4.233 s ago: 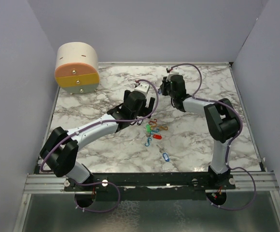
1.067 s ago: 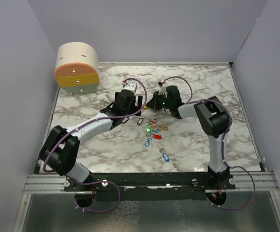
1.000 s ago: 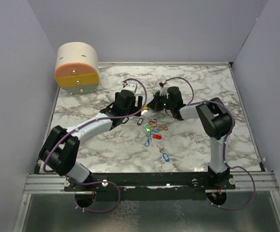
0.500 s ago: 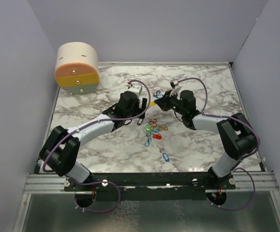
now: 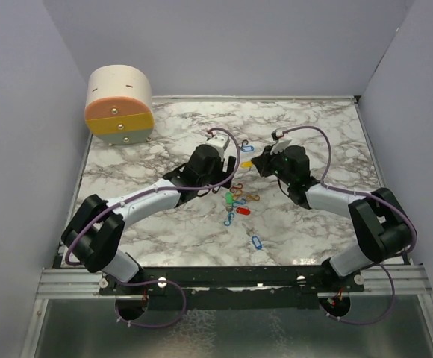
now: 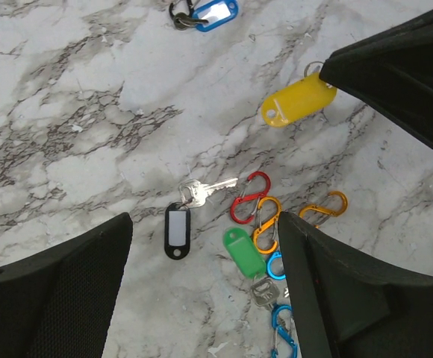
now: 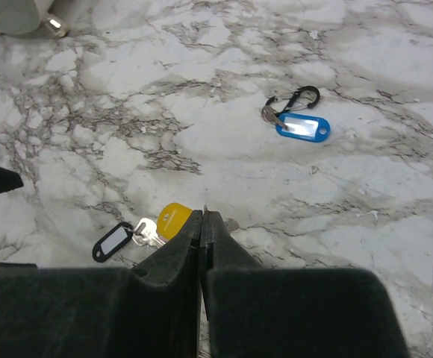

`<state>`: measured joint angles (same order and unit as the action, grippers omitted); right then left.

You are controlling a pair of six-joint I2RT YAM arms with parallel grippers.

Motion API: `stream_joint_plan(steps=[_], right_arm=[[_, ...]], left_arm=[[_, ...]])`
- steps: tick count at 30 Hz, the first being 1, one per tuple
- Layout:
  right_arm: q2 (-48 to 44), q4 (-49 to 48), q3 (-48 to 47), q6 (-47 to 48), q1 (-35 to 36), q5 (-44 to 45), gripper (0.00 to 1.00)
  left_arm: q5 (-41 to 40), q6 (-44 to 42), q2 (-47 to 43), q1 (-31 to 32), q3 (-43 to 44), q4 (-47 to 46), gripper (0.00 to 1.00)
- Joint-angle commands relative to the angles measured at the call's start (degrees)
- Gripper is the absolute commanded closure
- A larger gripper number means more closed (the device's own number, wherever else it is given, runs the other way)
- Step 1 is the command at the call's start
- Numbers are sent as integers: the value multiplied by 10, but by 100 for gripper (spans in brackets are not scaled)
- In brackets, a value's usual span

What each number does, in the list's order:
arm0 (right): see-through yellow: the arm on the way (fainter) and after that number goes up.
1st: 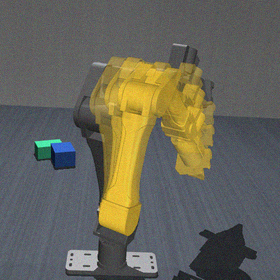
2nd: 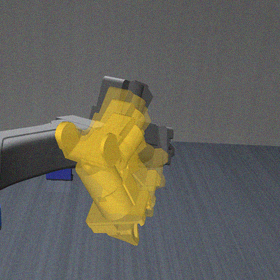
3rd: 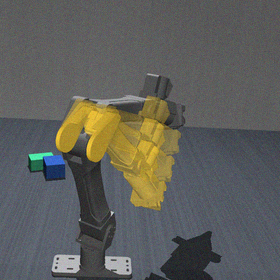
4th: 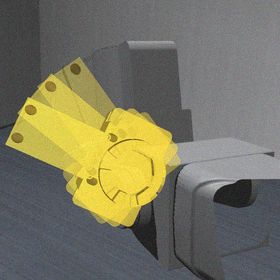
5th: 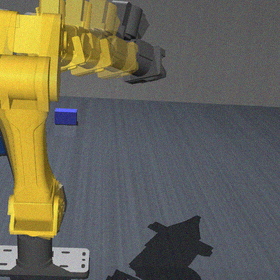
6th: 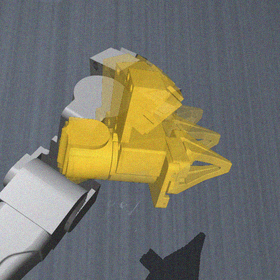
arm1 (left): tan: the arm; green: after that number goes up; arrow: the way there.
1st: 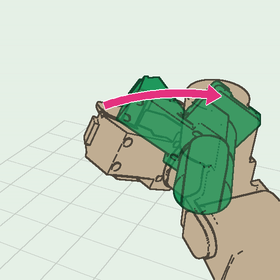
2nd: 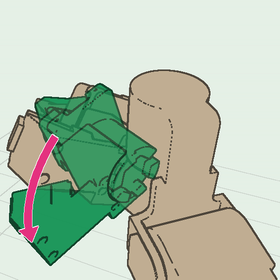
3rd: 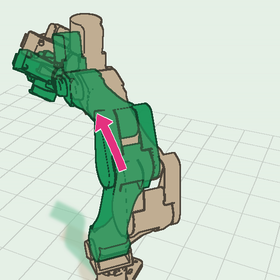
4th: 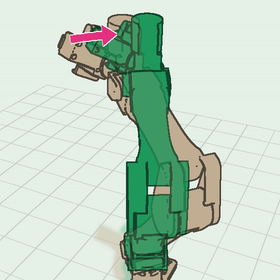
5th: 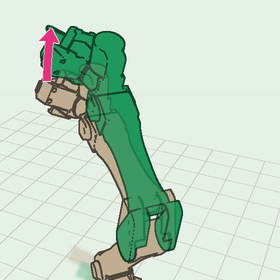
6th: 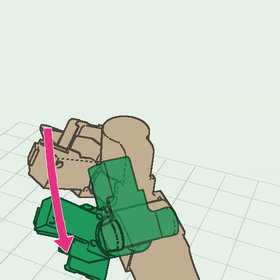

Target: Put the keys on the keyring

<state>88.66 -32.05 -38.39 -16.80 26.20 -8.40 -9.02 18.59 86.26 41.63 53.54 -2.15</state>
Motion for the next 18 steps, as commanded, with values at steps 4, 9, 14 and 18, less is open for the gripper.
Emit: stream_joint_plan(steps=[4,9,14,18], right_arm=[[-53,68,-2,33,3,107,99],[-68,72,4,36,3,124,99],[-76,75,7,37,3,134,99],[-82,75,10,37,3,137,99]], left_arm=[[24,9,4,32,-10,-33,21],[16,16,18,50,-18,-33,21],[5,31,15,74,-42,-32,23],[-13,48,-7,98,-73,-26,25]])
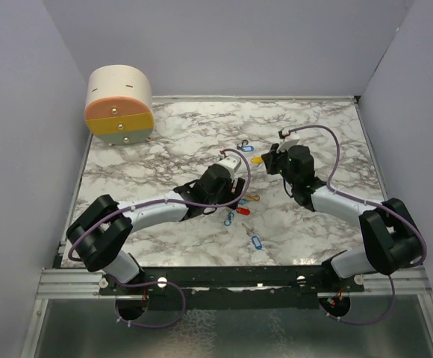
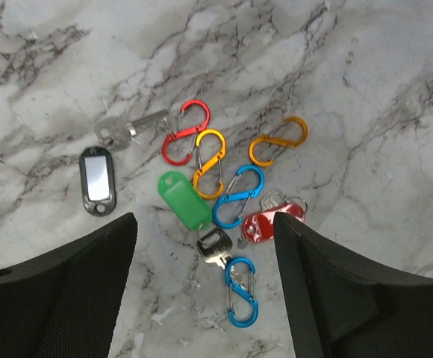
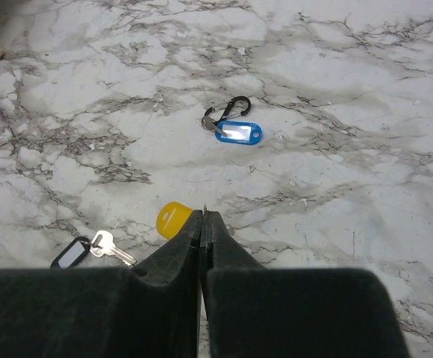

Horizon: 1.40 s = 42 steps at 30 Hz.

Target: Put the keys on the keyring

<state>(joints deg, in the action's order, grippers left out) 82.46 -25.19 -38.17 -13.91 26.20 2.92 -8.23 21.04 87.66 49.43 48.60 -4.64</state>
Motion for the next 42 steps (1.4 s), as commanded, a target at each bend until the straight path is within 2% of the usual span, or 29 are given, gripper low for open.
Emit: stream_joint_plan(steps=[1,6,16,42], right_arm=[[-21,7,9,7,3,23,99],[-25,5,11,6,3,20,99],[-38,6,19,9,3,26,99],[-54,11,25,9,2,43,99]], left_arm=[[-30,27,-25,28,-29,2,25],[-87,40,-29,69,-41,31,25],[-132,64,12,110,-49,41,26],[-139,73,60,123,-54,46,44]])
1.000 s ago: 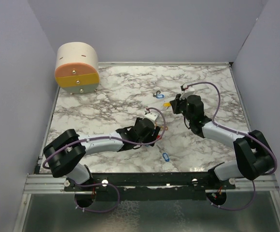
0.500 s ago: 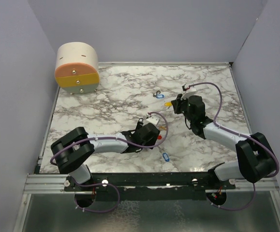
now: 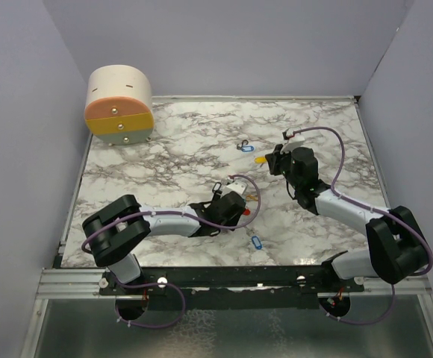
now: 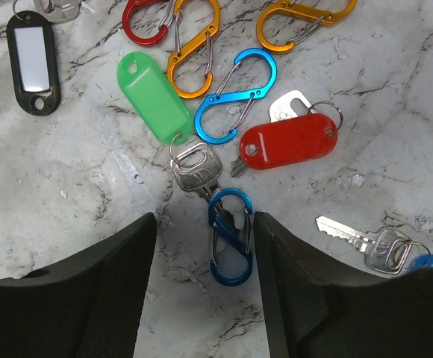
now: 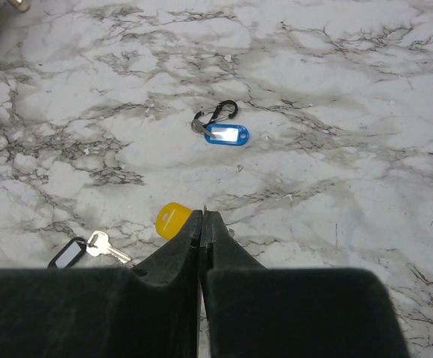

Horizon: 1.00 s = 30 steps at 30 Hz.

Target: Put the keys on the keyring

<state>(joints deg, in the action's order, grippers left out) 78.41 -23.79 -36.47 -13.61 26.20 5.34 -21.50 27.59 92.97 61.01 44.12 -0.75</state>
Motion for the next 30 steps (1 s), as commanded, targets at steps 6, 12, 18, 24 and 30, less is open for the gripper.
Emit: stream_joint_plan(steps=[6,12,18,24,30], right_arm=[[-11,-4,7,4,2,16,99],[-12,-4,9,5,2,18,99],[-15,-4,8,6,2,14,99],[-25,-8,13,13,2,7,99],[-31,-10,15,18,2,-8,99]], left_arm=[[-7,15,16,13,-13,11,49],[-7,21,24,15,-11,18,64],[-18,20,1,15,-4,37,95],[-52,-3,-60,15,22,70,100],[-87,-29,-99,14,53,93,100]])
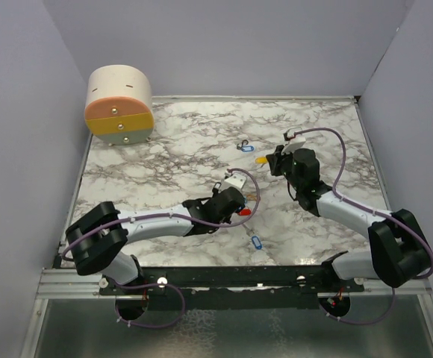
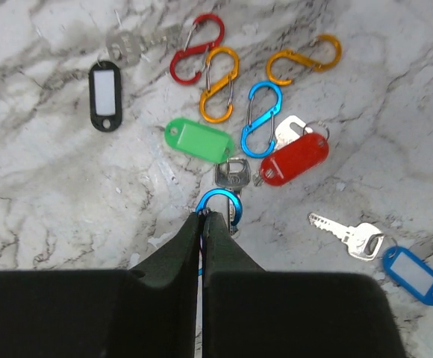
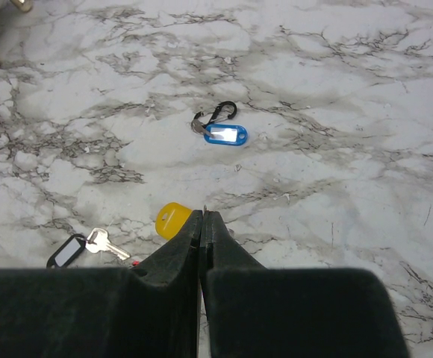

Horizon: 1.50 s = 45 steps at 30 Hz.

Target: Put the keys on the keyring

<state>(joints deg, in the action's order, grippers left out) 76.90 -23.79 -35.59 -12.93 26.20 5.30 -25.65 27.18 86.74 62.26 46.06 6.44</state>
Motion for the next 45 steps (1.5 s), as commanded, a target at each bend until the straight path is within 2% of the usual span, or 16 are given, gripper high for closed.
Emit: stream_joint_plan(steps=[1,10,20,30,45], right_arm=[[-16,-11,6,13,1,-14,99],[-16,-53,17,74,2,-168,99],[-7,-92,28,117,10,-317,99],[-4,-100,26,146,39,-363,99],[18,-97,16,154,52,-341,99]], left_arm=[[-50,-27,-40,1,37,24,100],[-76,-72,-26,-34,97,22,100],[-22,-116,2,-105,140,-24,100],[27,-109,36,-117,167,-45,100],[59,-100,41,-114,174,-48,100]])
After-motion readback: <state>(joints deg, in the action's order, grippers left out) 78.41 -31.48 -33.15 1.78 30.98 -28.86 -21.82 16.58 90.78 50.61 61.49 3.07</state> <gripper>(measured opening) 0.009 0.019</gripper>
